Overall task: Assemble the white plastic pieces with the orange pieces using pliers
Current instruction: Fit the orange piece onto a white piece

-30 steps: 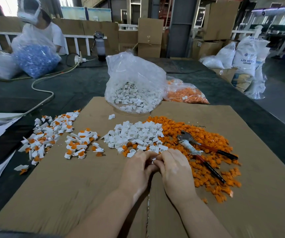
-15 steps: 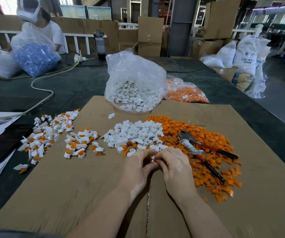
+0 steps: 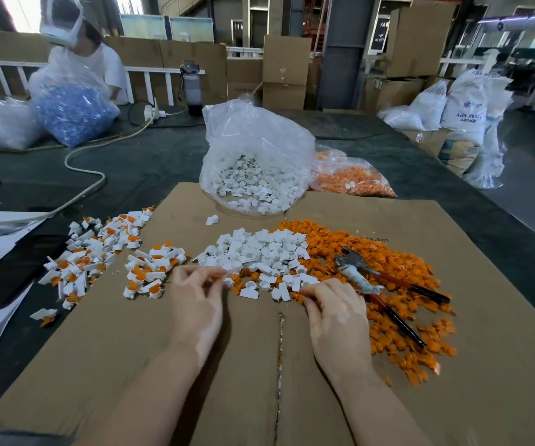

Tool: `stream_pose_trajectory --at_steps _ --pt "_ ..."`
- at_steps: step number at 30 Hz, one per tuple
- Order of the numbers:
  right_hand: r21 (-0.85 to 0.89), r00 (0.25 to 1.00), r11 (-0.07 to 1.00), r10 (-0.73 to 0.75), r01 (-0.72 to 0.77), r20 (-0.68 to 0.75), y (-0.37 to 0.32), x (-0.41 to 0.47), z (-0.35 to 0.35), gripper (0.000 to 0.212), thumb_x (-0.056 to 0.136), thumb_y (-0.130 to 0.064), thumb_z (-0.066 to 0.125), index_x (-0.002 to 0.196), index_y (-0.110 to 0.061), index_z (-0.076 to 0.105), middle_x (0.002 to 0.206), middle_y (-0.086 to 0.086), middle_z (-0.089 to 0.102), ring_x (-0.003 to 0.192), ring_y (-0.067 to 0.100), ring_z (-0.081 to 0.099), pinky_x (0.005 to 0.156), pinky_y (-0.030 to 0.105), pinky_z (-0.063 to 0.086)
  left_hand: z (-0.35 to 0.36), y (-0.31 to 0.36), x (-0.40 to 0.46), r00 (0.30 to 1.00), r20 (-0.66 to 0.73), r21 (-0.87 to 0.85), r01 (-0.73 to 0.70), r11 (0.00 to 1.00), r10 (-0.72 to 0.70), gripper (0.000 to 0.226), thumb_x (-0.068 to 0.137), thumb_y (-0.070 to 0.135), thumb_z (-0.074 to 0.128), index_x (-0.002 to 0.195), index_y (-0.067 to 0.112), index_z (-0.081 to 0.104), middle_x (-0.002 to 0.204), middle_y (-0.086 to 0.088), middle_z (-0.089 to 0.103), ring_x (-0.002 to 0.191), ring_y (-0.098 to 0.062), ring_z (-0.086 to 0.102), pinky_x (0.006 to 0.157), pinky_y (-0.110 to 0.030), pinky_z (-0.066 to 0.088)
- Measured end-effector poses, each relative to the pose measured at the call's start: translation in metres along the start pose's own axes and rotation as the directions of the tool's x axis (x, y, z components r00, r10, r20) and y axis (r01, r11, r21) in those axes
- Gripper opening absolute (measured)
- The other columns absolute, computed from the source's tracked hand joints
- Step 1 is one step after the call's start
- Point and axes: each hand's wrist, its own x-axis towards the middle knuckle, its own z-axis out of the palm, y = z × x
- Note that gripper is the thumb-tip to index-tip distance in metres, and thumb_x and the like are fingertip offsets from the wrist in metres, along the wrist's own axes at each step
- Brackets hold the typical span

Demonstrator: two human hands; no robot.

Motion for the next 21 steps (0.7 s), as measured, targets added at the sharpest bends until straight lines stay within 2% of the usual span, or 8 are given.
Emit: stream_pose_trajectory --at_steps 4,6,8,10,15,19,21 --pt "-0.025 1.000 1.000 0.002 -0.002 0.005 -0.001 0.000 0.001 0.016 0.071 0.003 0.076 0.078 -0.010 0.071 0.075 0.002 0.063 0.070 0.025 0.058 0.062 0.038 0.044 -0.010 -0.016 0.016 0.996 -0.091 0.201 0.008 0.979 0.010 0.019 0.088 -0.002 0.057 0.097 0.005 0.071 0.106 -0.005 0.043 0.108 -0.021 0.044 0.089 -0.014 0.029" --pt "-0.046 1.000 0.999 0.003 -0.002 0.009 -0.001 0.000 0.002 0.016 0.071 0.004 0.076 0.078 -0.010 0.070 0.075 0.002 0.063 0.070 0.025 0.058 0.062 0.038 0.044 -0.011 -0.020 0.019 0.994 -0.105 0.293 0.024 0.956 0.007 0.027 0.088 -0.006 0.051 0.098 0.008 0.072 0.112 -0.008 0.047 0.114 -0.025 0.037 0.095 -0.022 0.030" --pt "-0.066 1.000 0.998 0.014 -0.013 0.013 -0.001 -0.001 0.002 0.016 0.071 0.004 0.076 0.077 -0.010 0.071 0.074 0.002 0.063 0.069 0.025 0.058 0.061 0.038 0.044 -0.011 -0.021 0.019 0.993 -0.114 0.382 0.056 0.922 -0.013 0.037 0.086 -0.008 0.047 0.104 0.013 0.071 0.120 -0.009 0.048 0.119 -0.027 0.032 0.102 -0.036 0.031" --pt "-0.097 1.000 0.995 0.024 -0.023 0.016 0.000 -0.001 0.003 0.017 0.070 0.004 0.076 0.076 -0.011 0.071 0.073 0.002 0.063 0.068 0.026 0.058 0.061 0.038 0.043 -0.010 -0.018 0.017 0.994 -0.112 0.445 0.053 0.894 -0.003 0.041 0.085 -0.006 0.049 0.110 0.019 0.069 0.126 -0.006 0.048 0.122 -0.027 0.028 0.104 -0.043 0.027" --pt "-0.175 0.999 0.984 0.038 -0.037 0.004 -0.001 -0.001 0.004 0.020 0.066 0.003 0.080 0.076 -0.012 0.071 0.073 0.001 0.062 0.068 0.025 0.059 0.063 0.038 0.043 0.002 -0.005 0.007 0.979 0.059 0.459 -0.200 0.866 0.195 0.024 0.086 0.012 0.061 0.106 0.023 0.069 0.111 0.002 0.051 0.110 -0.019 0.035 0.095 -0.032 0.024" --pt "-0.236 0.999 0.971 0.039 -0.040 -0.008 -0.002 -0.001 0.004 0.020 0.063 -0.011 0.085 0.075 -0.013 0.070 0.074 0.002 0.062 0.069 0.024 0.059 0.065 0.040 0.045 0.017 0.001 0.003 0.968 0.188 0.534 -0.242 0.810 0.166 0.028 0.090 0.042 0.052 0.113 0.032 0.064 0.102 0.011 0.039 0.106 -0.013 0.030 0.085 -0.027 0.018" --pt "-0.293 1.000 0.956 0.029 -0.025 0.006 -0.004 0.001 0.005 0.021 0.061 -0.020 0.087 0.074 -0.014 0.071 0.074 0.003 0.061 0.068 0.024 0.059 0.064 0.040 0.045 0.022 0.001 0.001 0.970 0.201 0.547 -0.224 0.807 0.133 0.032 0.090 0.048 0.050 0.113 0.031 0.064 0.098 0.013 0.034 0.105 -0.012 0.027 0.083 -0.027 0.017"
